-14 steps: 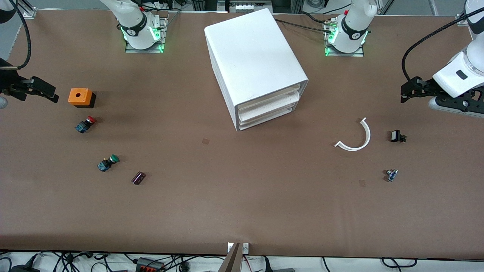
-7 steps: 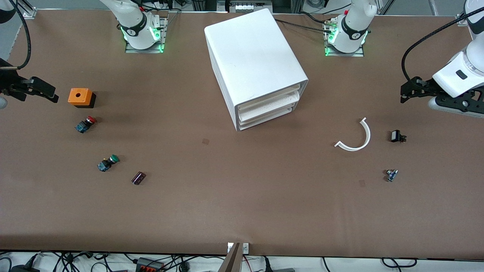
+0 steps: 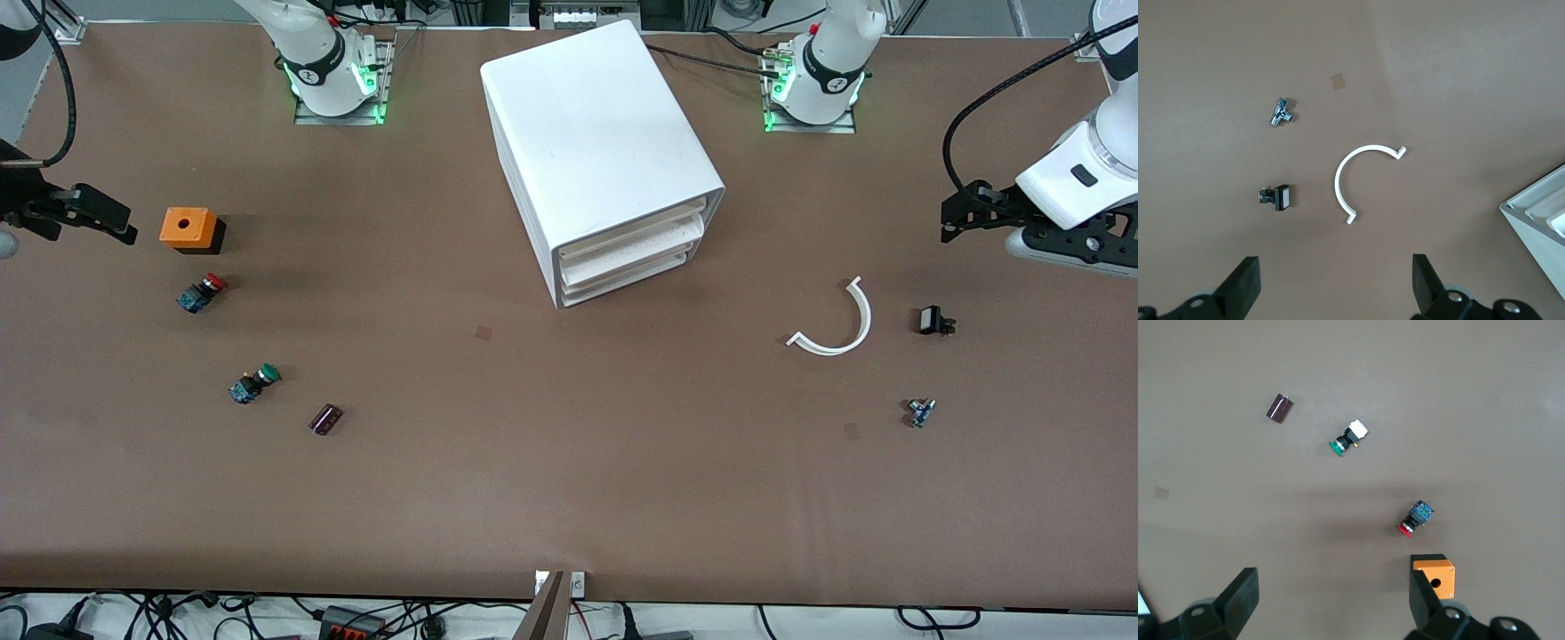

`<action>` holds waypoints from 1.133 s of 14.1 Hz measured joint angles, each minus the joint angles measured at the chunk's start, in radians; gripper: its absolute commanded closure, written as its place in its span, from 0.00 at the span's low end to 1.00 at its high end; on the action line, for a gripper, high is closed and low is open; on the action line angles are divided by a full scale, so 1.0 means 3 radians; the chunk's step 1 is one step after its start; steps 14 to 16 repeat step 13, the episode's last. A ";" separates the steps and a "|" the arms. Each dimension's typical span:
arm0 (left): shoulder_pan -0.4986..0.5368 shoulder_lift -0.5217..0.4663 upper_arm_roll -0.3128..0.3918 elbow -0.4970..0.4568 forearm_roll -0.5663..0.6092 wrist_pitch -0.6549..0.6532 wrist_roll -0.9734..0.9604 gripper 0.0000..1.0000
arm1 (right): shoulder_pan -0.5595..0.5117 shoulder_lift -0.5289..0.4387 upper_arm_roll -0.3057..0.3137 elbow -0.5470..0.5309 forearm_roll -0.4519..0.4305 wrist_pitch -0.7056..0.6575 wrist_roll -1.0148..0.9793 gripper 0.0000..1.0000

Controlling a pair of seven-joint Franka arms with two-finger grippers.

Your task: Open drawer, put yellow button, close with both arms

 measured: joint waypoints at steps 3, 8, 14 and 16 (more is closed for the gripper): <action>-0.0007 0.0000 -0.0001 0.0000 0.0000 0.0000 0.0000 0.00 | 0.0000 0.0021 0.0000 -0.0002 0.0000 0.0023 -0.0003 0.00; -0.0007 0.0000 -0.0001 0.0000 0.0000 0.0000 0.0000 0.00 | 0.0000 0.0031 0.0000 -0.0003 -0.0001 0.0057 -0.0005 0.00; -0.0007 0.0000 -0.0001 0.0000 0.0000 0.0000 0.0000 0.00 | 0.0000 0.0040 0.0000 -0.0003 -0.0001 0.0076 -0.0006 0.00; -0.0007 0.0000 -0.0001 0.0000 0.0000 0.0000 0.0000 0.00 | 0.0000 0.0040 0.0000 -0.0003 -0.0001 0.0076 -0.0006 0.00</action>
